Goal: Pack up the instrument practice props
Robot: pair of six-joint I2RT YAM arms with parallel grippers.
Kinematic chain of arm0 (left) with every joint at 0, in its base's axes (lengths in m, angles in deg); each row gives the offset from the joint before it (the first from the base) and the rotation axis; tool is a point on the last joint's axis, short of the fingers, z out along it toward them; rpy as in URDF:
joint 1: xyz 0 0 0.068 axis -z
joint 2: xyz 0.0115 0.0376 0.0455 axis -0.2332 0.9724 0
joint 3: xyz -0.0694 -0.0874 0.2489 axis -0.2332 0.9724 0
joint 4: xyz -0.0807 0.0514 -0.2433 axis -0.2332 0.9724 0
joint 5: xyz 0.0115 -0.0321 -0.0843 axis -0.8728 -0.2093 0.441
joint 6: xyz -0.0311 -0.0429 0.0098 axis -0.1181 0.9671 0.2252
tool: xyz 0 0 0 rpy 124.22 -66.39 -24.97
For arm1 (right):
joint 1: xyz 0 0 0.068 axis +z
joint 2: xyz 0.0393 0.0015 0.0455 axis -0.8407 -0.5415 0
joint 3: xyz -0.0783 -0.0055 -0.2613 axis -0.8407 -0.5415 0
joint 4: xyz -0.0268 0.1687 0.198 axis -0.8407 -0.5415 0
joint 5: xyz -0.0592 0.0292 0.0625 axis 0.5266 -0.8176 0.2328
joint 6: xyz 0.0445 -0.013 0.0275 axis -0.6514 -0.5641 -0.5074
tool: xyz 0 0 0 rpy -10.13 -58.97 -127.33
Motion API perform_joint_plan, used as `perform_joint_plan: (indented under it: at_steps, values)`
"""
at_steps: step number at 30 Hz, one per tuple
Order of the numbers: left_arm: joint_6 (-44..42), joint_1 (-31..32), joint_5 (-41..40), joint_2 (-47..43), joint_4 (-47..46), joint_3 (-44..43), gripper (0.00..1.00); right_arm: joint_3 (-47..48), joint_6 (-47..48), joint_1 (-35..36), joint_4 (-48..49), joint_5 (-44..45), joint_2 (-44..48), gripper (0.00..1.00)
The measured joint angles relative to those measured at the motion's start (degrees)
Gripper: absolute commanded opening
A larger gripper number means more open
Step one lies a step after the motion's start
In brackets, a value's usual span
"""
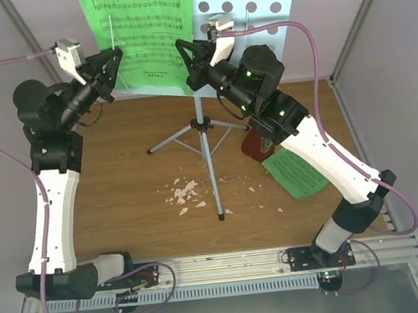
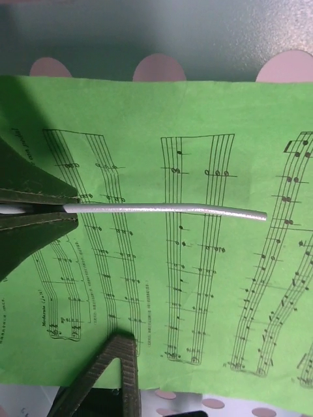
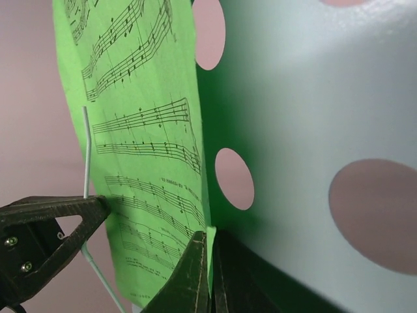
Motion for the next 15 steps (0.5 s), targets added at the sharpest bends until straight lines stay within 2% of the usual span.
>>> perform_joint_plan:
  at_steps: [5,15]
  values:
    - [0.00,0.00,-0.07,-0.81,-4.76,2.69,0.00,-0.09,0.00,0.00,0.04,0.22,0.09,0.01]
    - [-0.04,-0.02,-0.22,-0.33,-4.74,2.16,0.00,-2.51,0.70,-0.13,0.28,-3.48,2.71,0.01]
